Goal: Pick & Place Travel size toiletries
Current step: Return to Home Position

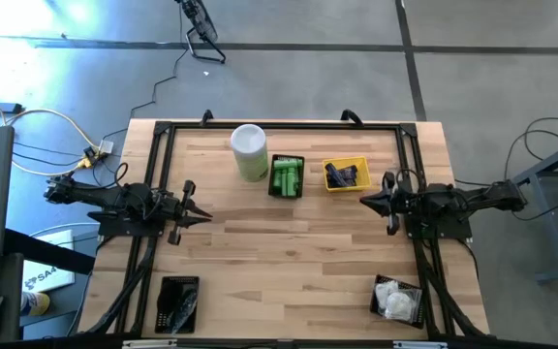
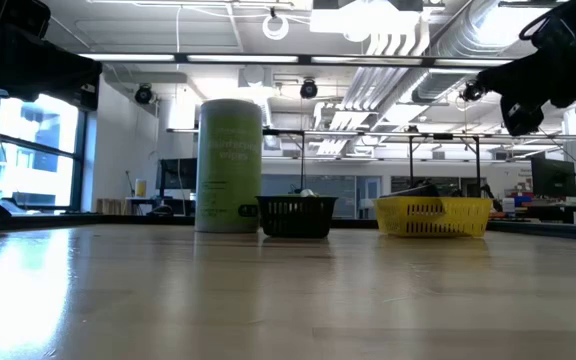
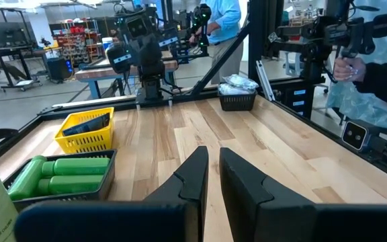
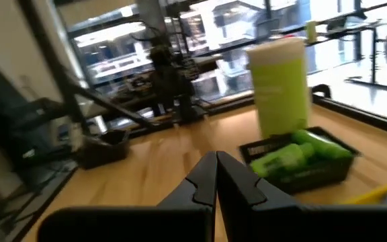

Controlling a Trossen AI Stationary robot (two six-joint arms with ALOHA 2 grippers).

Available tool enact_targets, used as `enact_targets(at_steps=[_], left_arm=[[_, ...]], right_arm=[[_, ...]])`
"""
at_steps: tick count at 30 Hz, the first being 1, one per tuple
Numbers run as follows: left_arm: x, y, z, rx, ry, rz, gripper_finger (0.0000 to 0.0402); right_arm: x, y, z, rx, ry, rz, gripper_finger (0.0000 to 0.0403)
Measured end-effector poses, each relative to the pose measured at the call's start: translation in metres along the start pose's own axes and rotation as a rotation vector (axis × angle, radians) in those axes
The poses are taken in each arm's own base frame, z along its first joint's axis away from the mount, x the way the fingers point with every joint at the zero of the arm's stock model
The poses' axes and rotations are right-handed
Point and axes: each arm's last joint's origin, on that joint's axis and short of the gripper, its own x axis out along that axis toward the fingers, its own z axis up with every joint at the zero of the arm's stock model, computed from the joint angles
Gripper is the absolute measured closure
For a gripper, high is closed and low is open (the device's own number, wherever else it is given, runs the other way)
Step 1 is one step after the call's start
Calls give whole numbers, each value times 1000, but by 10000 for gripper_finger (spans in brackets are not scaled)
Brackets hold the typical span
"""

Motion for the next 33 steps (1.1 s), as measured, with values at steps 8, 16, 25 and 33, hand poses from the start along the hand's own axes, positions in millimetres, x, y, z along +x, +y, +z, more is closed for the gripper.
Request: enact_targets(at_steps=[8,16,25,33], left_arm=[[0,0,0,0,0,0,368],[0,0,0,0,0,0,368],[0,0,0,0,0,0,368],[0,0,0,0,0,0,368]], right_arm=[[1,2,-4,-122,31,89,401],[1,2,-4,-156,27,87,401],[1,2,-3,-153,14,87,401],[1,2,-3,-153,13,87,401]])
